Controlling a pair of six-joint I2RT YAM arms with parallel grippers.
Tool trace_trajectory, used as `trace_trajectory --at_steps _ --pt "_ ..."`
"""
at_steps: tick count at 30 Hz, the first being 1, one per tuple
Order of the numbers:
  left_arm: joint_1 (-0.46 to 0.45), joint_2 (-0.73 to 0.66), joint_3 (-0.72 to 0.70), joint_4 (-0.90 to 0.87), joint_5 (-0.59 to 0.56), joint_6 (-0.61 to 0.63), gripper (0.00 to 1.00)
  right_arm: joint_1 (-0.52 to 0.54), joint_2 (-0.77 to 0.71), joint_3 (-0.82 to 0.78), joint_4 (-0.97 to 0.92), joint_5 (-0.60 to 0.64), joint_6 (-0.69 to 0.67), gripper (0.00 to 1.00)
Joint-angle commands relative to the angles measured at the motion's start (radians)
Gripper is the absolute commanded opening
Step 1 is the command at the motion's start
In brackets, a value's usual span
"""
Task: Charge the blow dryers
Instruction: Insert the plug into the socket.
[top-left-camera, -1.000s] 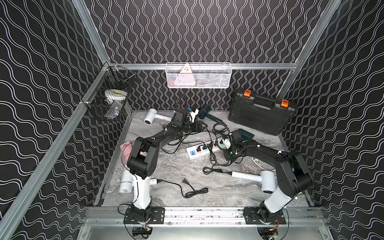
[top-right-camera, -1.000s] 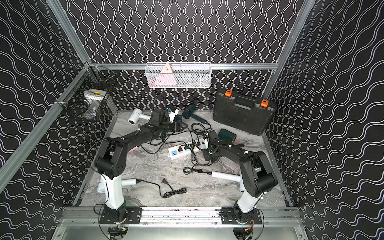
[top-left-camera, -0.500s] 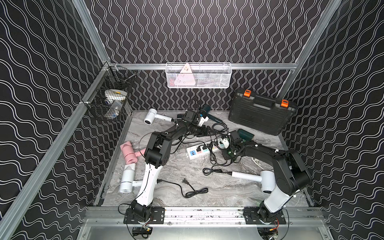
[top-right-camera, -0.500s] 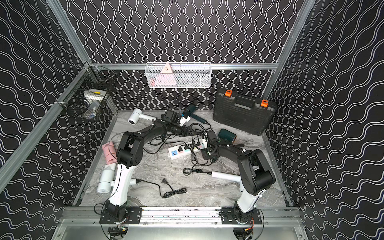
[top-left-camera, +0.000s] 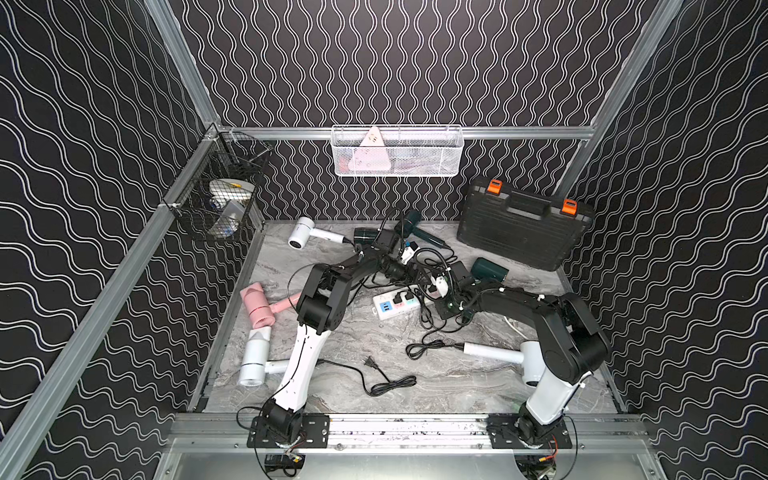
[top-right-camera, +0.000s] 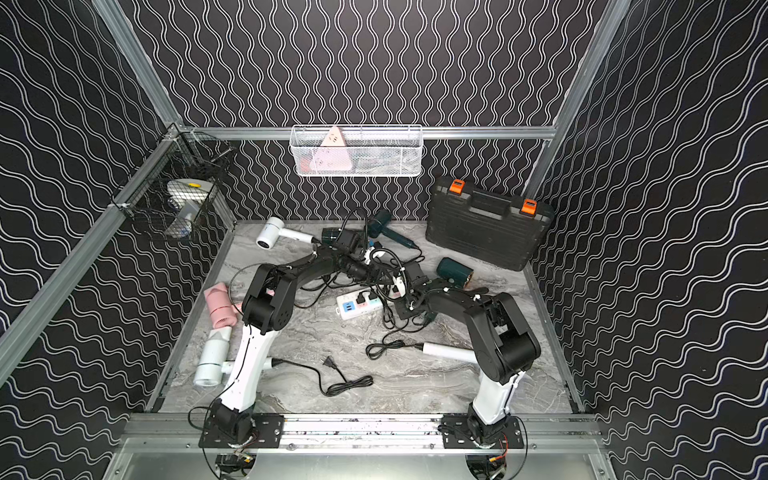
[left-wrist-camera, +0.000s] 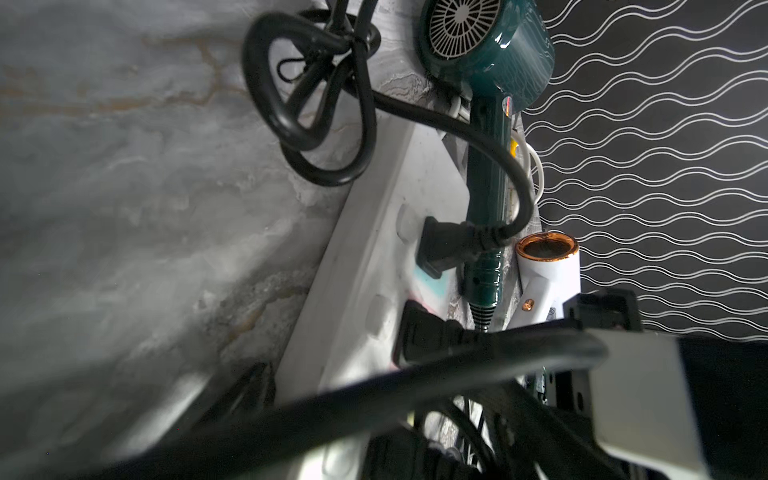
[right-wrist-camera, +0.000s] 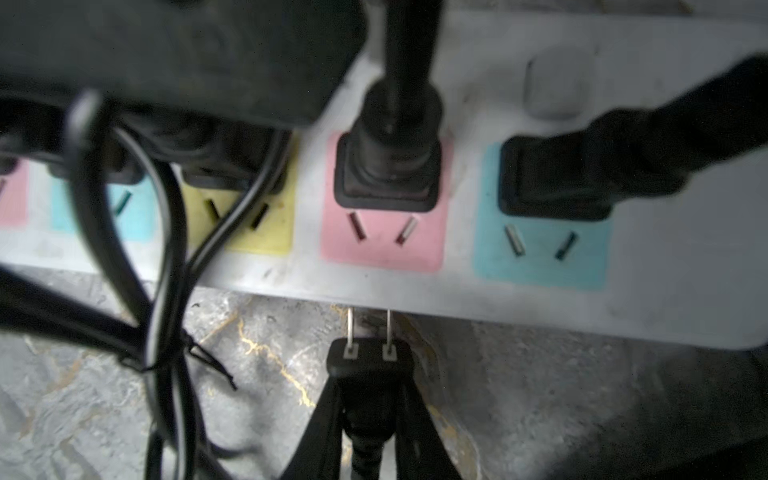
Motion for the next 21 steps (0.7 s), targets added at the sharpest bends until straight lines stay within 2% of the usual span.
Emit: trace_trajectory --at_steps 1,21 --pt "-0.001 0.017 0.012 -0.007 0.04 0.022 0.82 0.008 0.017 0.021 0.004 0.027 -0.011 0.0" --pt "-0.008 0.066 0.026 0.074 0.138 0.001 0.81 0.008 0.013 0.043 0.016 0.077 -0.007 0.0"
